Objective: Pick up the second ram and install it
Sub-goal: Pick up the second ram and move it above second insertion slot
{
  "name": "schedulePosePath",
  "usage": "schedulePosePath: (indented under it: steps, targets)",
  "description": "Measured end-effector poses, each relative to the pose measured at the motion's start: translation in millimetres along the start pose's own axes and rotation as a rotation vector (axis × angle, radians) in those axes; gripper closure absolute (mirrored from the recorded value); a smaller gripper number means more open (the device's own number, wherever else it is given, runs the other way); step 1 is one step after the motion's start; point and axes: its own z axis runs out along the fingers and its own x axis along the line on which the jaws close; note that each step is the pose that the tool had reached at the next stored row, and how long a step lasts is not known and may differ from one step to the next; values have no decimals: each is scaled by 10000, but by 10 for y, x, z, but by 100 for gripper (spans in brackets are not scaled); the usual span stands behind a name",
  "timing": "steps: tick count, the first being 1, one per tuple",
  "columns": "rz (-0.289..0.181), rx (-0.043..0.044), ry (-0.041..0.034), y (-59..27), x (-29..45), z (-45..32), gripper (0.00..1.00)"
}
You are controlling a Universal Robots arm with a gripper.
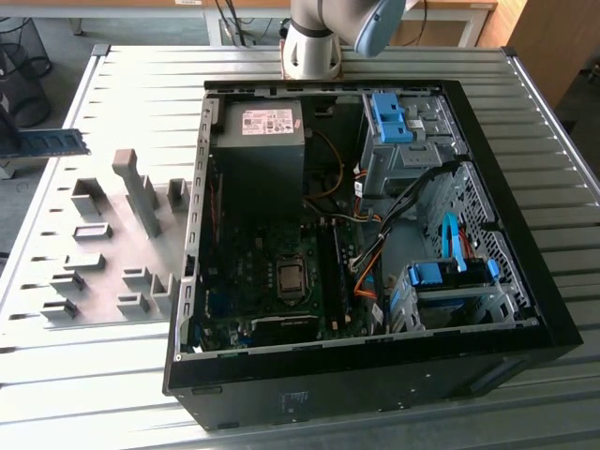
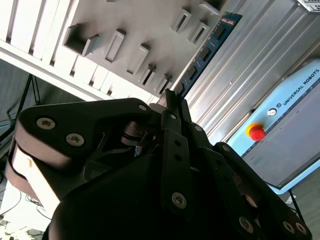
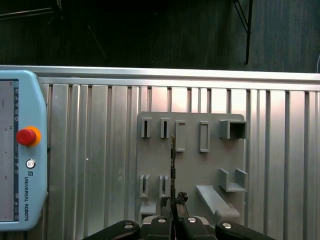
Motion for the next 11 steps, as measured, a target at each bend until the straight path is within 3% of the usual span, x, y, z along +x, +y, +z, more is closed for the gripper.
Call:
schedulePosePath:
  steps: [11]
  targets:
    - [0, 0, 0, -45, 1, 0, 86]
